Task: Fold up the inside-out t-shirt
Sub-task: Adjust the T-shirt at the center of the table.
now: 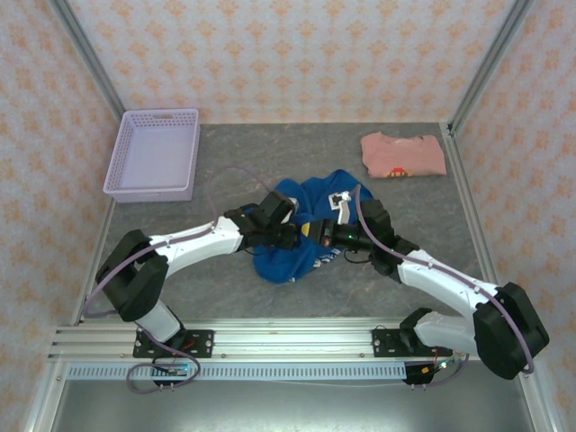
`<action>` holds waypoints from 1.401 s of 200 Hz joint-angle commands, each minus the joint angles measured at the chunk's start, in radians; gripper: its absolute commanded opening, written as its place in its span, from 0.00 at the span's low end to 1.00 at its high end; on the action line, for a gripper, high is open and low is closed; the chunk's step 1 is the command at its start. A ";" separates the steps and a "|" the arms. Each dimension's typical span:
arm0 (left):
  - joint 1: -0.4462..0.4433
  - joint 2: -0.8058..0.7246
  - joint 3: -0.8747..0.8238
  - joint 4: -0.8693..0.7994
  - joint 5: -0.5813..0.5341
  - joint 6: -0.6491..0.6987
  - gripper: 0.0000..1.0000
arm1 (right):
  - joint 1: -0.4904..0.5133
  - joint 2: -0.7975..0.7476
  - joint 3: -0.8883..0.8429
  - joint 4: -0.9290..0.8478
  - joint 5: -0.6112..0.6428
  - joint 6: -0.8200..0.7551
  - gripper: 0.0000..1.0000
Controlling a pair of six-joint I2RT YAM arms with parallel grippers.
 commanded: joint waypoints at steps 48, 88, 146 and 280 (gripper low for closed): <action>0.066 -0.601 -0.395 0.479 0.422 0.109 0.00 | -0.027 -0.024 0.162 -0.456 0.244 -0.188 0.05; 0.084 -0.649 -0.375 0.349 0.481 0.197 0.00 | 0.067 -0.064 0.281 -0.715 0.407 -0.496 0.41; 0.097 -0.620 -0.358 0.338 0.534 0.218 0.00 | 0.184 -0.132 0.235 -0.585 0.341 -0.697 0.65; 0.098 -0.591 -0.308 0.243 0.516 0.231 0.00 | 0.296 -0.131 0.250 -0.544 0.364 -0.709 0.27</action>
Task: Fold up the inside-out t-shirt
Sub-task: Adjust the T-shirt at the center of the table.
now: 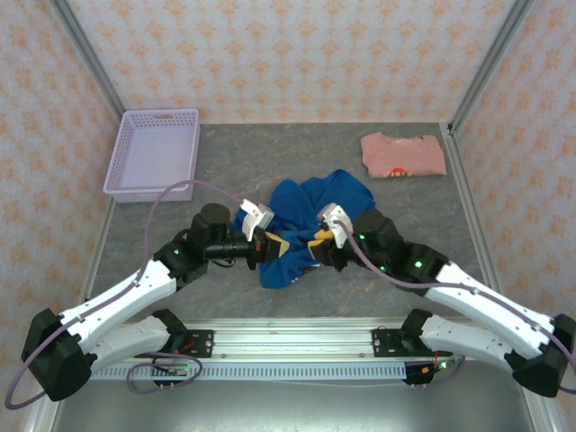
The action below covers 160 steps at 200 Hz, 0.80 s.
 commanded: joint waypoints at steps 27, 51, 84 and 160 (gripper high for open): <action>0.008 -0.005 0.039 -0.037 0.007 0.033 0.00 | -0.005 0.134 0.007 0.117 -0.041 0.003 0.27; 0.008 -0.002 0.033 -0.027 0.007 0.032 0.00 | -0.019 0.167 0.013 0.148 -0.044 0.005 0.26; 0.008 -0.002 0.034 -0.027 0.004 0.030 0.00 | -0.032 0.233 0.029 0.184 -0.117 -0.002 0.15; 0.008 -0.015 0.047 -0.222 -0.447 0.034 0.15 | -0.264 0.142 0.027 0.431 -0.631 0.519 0.00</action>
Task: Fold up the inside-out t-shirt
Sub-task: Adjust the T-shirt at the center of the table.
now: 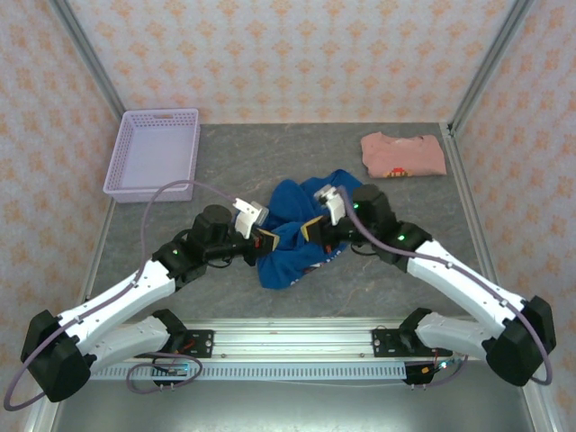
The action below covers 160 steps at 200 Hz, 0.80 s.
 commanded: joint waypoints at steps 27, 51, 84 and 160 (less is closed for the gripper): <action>0.008 -0.029 0.045 -0.116 -0.172 0.015 0.28 | -0.027 0.077 -0.018 0.439 -0.199 0.528 0.00; 0.008 -0.072 0.058 -0.165 -0.184 0.007 0.46 | -0.029 0.126 0.024 0.403 -0.164 0.579 0.00; -0.019 -0.140 0.057 -0.142 -0.145 0.021 0.60 | -0.034 0.159 0.051 0.379 -0.162 0.613 0.00; -0.067 0.148 0.219 -0.085 -0.168 0.087 0.31 | -0.057 0.177 0.057 0.423 -0.204 0.726 0.00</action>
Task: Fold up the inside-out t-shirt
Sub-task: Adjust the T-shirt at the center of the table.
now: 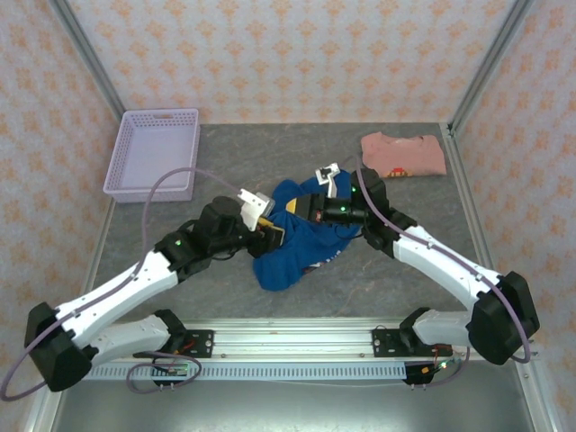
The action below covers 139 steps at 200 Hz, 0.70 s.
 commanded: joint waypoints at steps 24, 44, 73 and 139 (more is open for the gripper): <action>0.004 0.113 0.080 0.092 0.069 -0.018 0.02 | -0.019 -0.016 0.029 0.017 -0.004 0.028 0.00; 0.063 0.103 0.048 0.204 0.294 -0.152 0.00 | -0.030 -0.053 0.078 -0.264 0.148 -0.131 0.00; 0.136 0.076 -0.016 0.331 0.478 -0.404 0.00 | 0.009 -0.174 0.131 -0.574 0.529 -0.431 0.22; 0.143 0.038 0.005 0.265 0.509 -0.414 0.00 | 0.175 -0.281 -0.042 -0.422 0.473 -0.627 0.38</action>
